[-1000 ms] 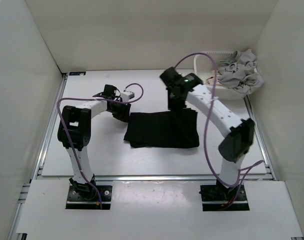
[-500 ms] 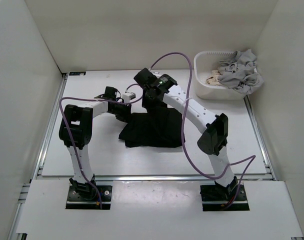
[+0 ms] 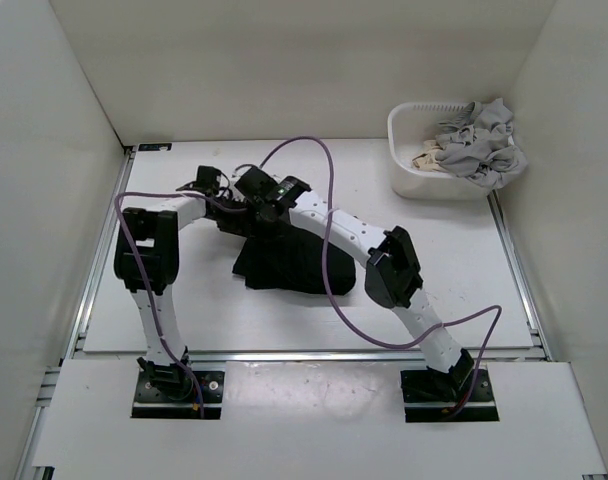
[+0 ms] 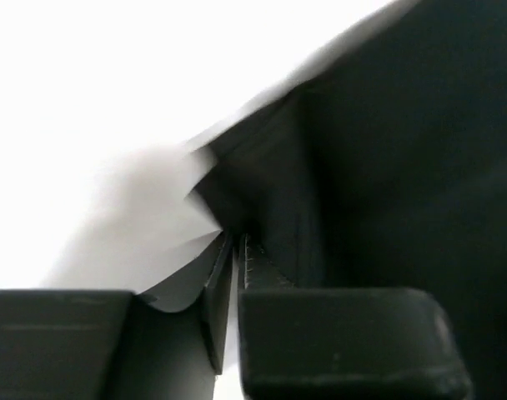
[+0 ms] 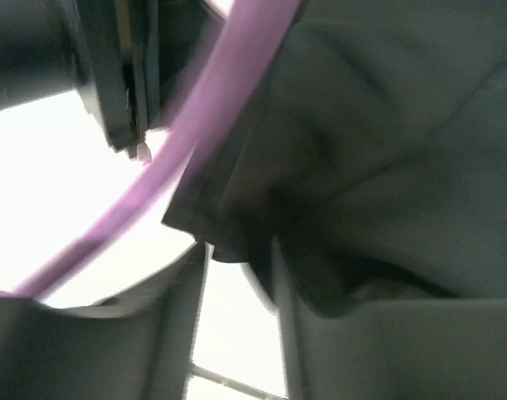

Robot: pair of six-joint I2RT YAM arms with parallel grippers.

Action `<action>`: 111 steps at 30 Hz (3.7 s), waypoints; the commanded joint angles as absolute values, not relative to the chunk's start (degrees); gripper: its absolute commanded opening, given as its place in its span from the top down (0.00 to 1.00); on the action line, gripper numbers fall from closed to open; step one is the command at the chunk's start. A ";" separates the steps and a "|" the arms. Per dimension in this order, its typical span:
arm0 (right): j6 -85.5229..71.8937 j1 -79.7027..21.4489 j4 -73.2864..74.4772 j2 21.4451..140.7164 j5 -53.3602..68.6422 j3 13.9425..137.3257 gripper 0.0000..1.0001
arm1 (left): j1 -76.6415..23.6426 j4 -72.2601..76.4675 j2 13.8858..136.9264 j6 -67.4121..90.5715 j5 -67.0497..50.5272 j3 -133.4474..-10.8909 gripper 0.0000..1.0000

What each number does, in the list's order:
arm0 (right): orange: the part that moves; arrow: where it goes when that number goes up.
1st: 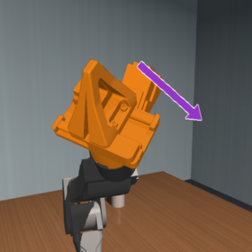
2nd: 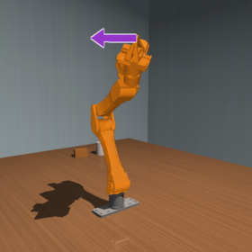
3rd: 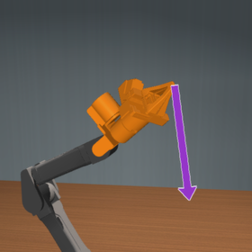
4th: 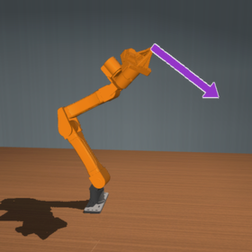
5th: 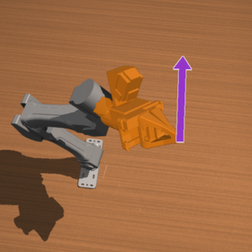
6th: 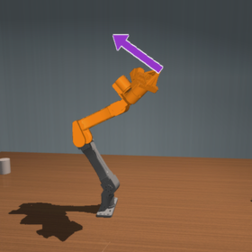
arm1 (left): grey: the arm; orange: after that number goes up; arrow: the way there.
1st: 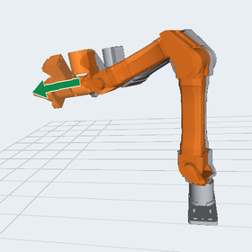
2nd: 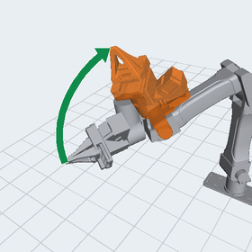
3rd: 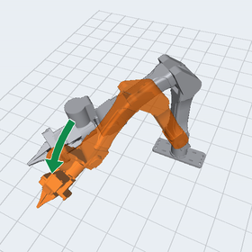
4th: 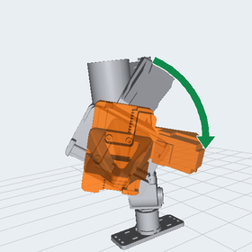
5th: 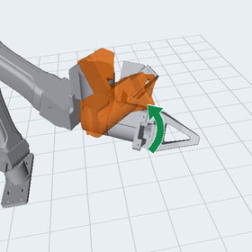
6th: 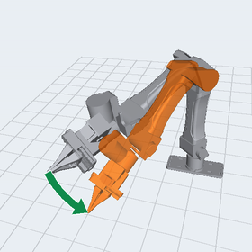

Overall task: Fold and stack the trousers
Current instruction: Fold the trousers

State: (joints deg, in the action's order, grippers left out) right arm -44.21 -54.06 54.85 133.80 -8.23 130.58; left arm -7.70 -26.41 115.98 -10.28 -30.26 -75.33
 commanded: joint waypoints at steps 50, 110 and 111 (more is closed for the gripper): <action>-44.65 -28.48 13.45 81.30 9.67 48.25 0.06 | -21.36 -58.80 113.02 -13.71 -30.67 -76.38 0.30; -41.05 -27.25 7.91 102.57 24.35 57.22 0.61 | -6.33 -48.60 116.99 -17.13 -15.38 -82.37 0.72; -41.04 -26.46 8.43 102.57 24.35 57.74 0.66 | -6.33 -48.60 116.29 -17.75 -16.60 -81.05 0.86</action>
